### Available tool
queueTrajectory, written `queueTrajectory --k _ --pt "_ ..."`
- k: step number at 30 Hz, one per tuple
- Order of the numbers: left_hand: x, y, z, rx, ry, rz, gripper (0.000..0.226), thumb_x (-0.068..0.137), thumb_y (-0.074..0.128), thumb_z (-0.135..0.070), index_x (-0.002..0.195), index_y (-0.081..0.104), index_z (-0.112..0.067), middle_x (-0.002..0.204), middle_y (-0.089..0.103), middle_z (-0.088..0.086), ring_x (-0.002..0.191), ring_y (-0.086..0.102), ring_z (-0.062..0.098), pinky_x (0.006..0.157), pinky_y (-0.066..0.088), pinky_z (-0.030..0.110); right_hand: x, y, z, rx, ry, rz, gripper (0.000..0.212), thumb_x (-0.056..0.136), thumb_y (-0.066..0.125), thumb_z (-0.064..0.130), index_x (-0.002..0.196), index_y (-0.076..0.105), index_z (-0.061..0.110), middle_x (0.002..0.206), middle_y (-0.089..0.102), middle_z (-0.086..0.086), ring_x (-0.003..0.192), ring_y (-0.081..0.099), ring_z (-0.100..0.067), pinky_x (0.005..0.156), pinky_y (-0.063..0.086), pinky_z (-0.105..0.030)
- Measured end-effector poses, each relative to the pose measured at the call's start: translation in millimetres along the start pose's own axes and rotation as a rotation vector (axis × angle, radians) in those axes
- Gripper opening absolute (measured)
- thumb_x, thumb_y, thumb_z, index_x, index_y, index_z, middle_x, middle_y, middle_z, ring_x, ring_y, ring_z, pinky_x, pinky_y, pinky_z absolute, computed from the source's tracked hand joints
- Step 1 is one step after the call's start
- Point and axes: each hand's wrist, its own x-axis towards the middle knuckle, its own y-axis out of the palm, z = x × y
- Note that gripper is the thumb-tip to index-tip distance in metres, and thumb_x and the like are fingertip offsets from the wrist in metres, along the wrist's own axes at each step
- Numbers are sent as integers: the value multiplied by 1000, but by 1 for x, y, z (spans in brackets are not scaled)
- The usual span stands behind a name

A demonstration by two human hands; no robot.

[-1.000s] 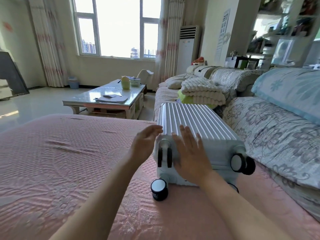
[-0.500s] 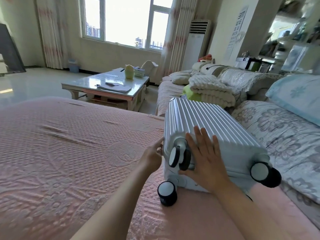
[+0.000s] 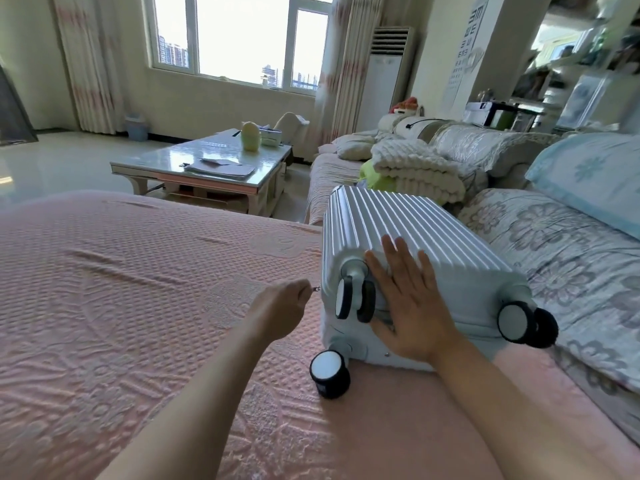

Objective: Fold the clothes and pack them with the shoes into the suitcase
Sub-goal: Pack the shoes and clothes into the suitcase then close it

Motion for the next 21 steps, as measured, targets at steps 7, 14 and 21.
queueTrajectory --k 7,14,21 --pt "-41 -10 -42 32 114 150 34 105 37 -36 85 57 -18 82 62 -2 73 57 19 68 50 36 11 -7 4 31 69 -4 82 84 55 19 158 22 6 167 7 -17 155 3 -36 120 10 -64" --pt "-66 20 -97 -170 -36 188 28 96 43 -26 84 65 -13 87 67 8 78 61 27 63 45 32 -15 -27 8 143 211 38 73 78 54 7 149 38 1 161 23 -19 149 22 -39 118 27 -56" --pt "-65 47 -133 -464 -197 308 17 64 58 -26 68 72 -17 68 72 1 67 69 22 67 59 38 -32 -67 16 -2 542 344 25 76 63 30 95 56 16 99 65 -6 87 67 -32 63 40 -31"
